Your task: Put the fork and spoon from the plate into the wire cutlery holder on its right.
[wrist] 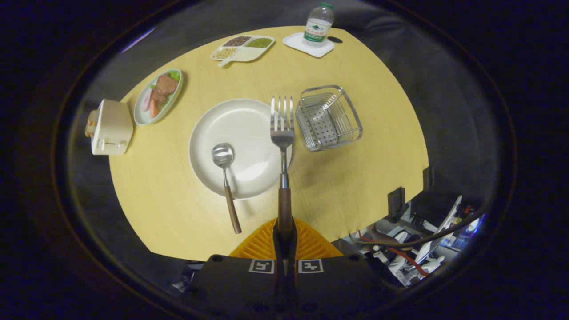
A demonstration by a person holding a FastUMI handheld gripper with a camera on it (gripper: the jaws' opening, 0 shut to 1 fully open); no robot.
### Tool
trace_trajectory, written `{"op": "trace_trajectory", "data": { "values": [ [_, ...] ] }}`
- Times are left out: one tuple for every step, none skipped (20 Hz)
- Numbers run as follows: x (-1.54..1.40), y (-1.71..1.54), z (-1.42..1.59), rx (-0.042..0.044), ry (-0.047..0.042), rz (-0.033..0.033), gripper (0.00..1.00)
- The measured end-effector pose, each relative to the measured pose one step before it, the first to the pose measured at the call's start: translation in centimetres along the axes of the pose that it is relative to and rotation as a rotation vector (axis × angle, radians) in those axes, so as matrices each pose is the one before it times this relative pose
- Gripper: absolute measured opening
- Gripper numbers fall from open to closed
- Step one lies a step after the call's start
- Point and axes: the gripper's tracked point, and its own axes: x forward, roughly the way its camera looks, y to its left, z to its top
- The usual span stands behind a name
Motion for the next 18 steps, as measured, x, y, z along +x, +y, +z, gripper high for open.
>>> {"op": "trace_trajectory", "data": {
  "values": [
    [-0.127, -0.667, -0.024, 0.00871, 0.0243, -0.0045, 0.06],
    [0.081, -0.817, -0.069, 0.00641, 0.02561, -0.0094, 0.06],
    [-0.072, -0.754, 0.159, 0.00977, 0.02102, -0.00274, 0.05],
    [0.141, -0.424, 0.239, 0.01792, 0.01821, 0.00485, 0.05],
    [0.073, -0.351, 0.434, 0.02264, 0.01363, 0.00694, 0.05],
    [0.13, -0.431, 0.421, 0.021, 0.01152, 0.00603, 0.05],
    [0.193, -0.44, 0.427, 0.01689, 0.01283, -0.00146, 0.06],
    [0.421, -0.486, 0.279, 0.00899, 0.01853, -0.00647, 0.05],
    [0.309, -0.447, 0.239, 0.00145, 0.02074, -0.00751, 0.05],
    [0.345, -0.31, 0.336, -0.00169, 0.01835, -0.00636, 0.06],
    [0.423, -0.007, 0.535, -0.00777, 0.01313, 0.00187, 0.06],
    [0.341, 0.118, 0.373, -0.00788, 0.01091, 0.00291, 0.07],
    [0.337, 0.158, 0.462, -0.00766, 0.01021, 0.00562, 0.07],
    [0.246, 0.095, 0.431, -0.00549, 0.01447, 0.00189, 0.07],
    [0.294, 0.067, 0.334, -0.00864, 0.01046, 0.00087, 0.08],
    [0.132, 0.184, 0.45, -0.00161, 0.00603, 0.00637, 0.09],
    [0.121, 0.122, 0.543, 0.00334, -0.00108, 0.00787, 0.1],
    [0.081, 0.138, 0.396, 0.00529, -0.00162, 0.00931, 0.1]
  ]
}}
